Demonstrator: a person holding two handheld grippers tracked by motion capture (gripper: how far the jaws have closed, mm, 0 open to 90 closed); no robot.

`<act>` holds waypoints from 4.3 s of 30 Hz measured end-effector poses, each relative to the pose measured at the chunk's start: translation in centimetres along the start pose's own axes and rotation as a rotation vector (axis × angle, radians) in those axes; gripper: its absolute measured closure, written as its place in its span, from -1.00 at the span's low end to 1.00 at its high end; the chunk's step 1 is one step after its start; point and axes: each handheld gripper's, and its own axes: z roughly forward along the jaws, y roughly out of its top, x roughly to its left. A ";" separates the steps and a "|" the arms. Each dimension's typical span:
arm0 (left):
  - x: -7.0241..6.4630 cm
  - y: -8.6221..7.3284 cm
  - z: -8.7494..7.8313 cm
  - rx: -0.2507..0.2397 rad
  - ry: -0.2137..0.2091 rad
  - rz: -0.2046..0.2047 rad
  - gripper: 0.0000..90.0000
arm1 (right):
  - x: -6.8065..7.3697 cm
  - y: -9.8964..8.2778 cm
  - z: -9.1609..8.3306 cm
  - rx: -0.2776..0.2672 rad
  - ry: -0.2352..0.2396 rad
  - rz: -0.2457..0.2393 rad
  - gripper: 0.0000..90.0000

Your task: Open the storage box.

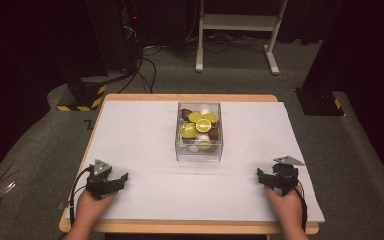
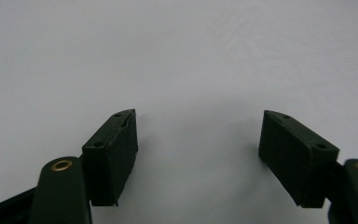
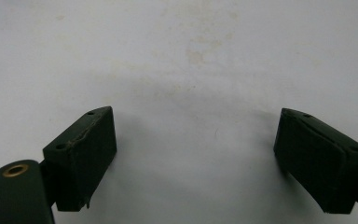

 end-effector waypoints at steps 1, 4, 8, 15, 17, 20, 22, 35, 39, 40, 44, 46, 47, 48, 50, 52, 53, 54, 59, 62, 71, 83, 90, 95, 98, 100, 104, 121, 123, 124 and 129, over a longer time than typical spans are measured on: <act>0.0 0.0 0.0 -0.002 0.000 0.000 -0.37 | 0.0 0.0 0.0 0.000 0.000 0.000 -0.71; 0.0 0.0 0.0 0.001 0.000 0.002 -0.37 | 0.0 0.0 0.0 0.002 0.004 0.004 -0.71; -0.1 0.0 0.1 -0.008 0.001 -0.007 -0.37 | 0.0 0.0 0.0 0.002 0.005 0.005 -0.71; -0.1 0.0 0.1 -0.012 0.001 -0.011 -0.37 | 0.0 0.0 0.0 0.006 0.006 0.008 -0.71; -0.1 0.0 0.1 -0.014 0.002 -0.011 -0.37 | 0.0 0.0 0.0 0.005 0.004 0.006 -0.71; 0.0 0.0 0.1 -0.006 -0.001 -0.001 -0.38 | 0.0 0.1 0.0 0.004 -0.001 0.001 -0.70; 0.0 0.0 0.1 -0.006 -0.001 -0.002 -0.38 | 0.0 0.1 0.0 0.004 0.000 0.002 -0.70; 0.0 0.0 0.0 0.003 -0.003 0.006 -0.38 | 0.0 -0.1 -0.6 -0.018 -0.005 -0.009 -0.53; 0.0 0.0 0.0 0.003 -0.003 0.006 -0.38 | -0.2 -0.2 -0.9 -0.035 -0.001 -0.009 -0.51; 0.0 0.0 0.0 0.002 -0.003 0.006 -0.38 | -0.1 -0.2 -1.0 -0.039 -0.001 -0.011 -0.50; -0.1 0.0 0.1 -0.008 0.001 -0.005 -0.38 | 0.1 -0.2 -1.4 -0.054 0.009 -0.020 -0.47; -0.1 0.0 0.1 -0.007 0.001 -0.006 -0.38 | 0.3 -0.1 -1.5 -0.060 0.014 -0.019 -0.46; -0.1 0.0 0.1 -0.009 0.001 -0.008 -0.38 | 0.4 0.0 -1.6 -0.067 0.024 -0.020 -0.45; -0.1 0.0 0.1 -0.009 0.001 -0.007 -0.38 | 0.5 0.1 -1.7 -0.071 0.029 -0.018 -0.43; -0.1 0.0 0.1 -0.007 0.001 -0.006 -0.38 | 0.9 0.3 -2.0 -0.080 0.042 -0.023 -0.40; -0.1 0.0 0.1 -0.008 0.001 -0.006 -0.38 | 1.5 0.4 -2.4 -0.096 0.061 -0.026 -0.33; -0.1 0.0 0.1 -0.008 0.001 -0.006 -0.38 | 1.5 0.4 -2.4 -0.096 0.061 -0.026 -0.33; -0.1 0.0 0.1 -0.008 0.001 -0.006 -0.38 | 1.7 0.5 -2.5 -0.101 0.070 -0.026 -0.32; -0.1 0.0 0.1 -0.013 0.003 -0.012 -0.38 | 3.0 0.9 -3.3 -0.143 0.104 -0.049 -0.20; -0.1 0.0 0.1 -0.007 0.002 -0.006 -0.38 | 3.8 1.0 -3.4 -0.148 0.122 -0.053 -0.20; 0.0 0.0 0.0 0.002 -0.001 0.006 -0.38 | 6.1 0.7 -3.6 -0.152 0.164 -0.111 -0.13; -0.1 0.0 0.0 -0.003 -0.001 -0.005 -0.38 | 7.7 0.7 -3.5 -0.157 0.195 -0.142 -0.07; -0.1 0.0 0.1 -0.011 0.003 -0.009 -0.38 | 8.6 1.6 -3.7 -0.200 0.236 -0.151 -0.06; -0.1 0.0 0.1 -0.008 0.002 -0.006 -0.38 | 9.5 1.6 -3.7 -0.216 0.244 -0.185 -0.01; 0.0 0.0 0.1 -0.005 0.000 -0.002 -0.38 | 10.2 1.5 -4.1 -0.230 0.269 -0.203 0.03; -0.1 0.0 0.1 -0.008 0.000 -0.009 -0.38 | 10.3 1.6 -4.2 -0.231 0.276 -0.208 0.03; -0.1 0.0 0.1 -0.010 0.003 -0.008 -0.38 | 10.8 1.9 -4.1 -0.220 0.315 -0.199 0.05; -0.1 0.0 0.1 -0.005 0.002 0.000 -0.38 | 12.8 3.8 -3.3 -0.260 0.403 -0.229 0.19; 0.0 0.0 0.0 0.003 0.002 0.008 -0.38 | 13.2 4.0 -3.0 -0.263 0.417 -0.225 0.22; -0.1 0.0 0.1 -0.005 0.002 -0.003 -0.38 | 13.5 4.2 -2.6 -0.258 0.420 -0.230 0.24; 0.0 0.0 0.0 0.002 -0.001 0.002 -0.38 | 14.0 4.6 -1.6 -0.239 0.413 -0.223 0.25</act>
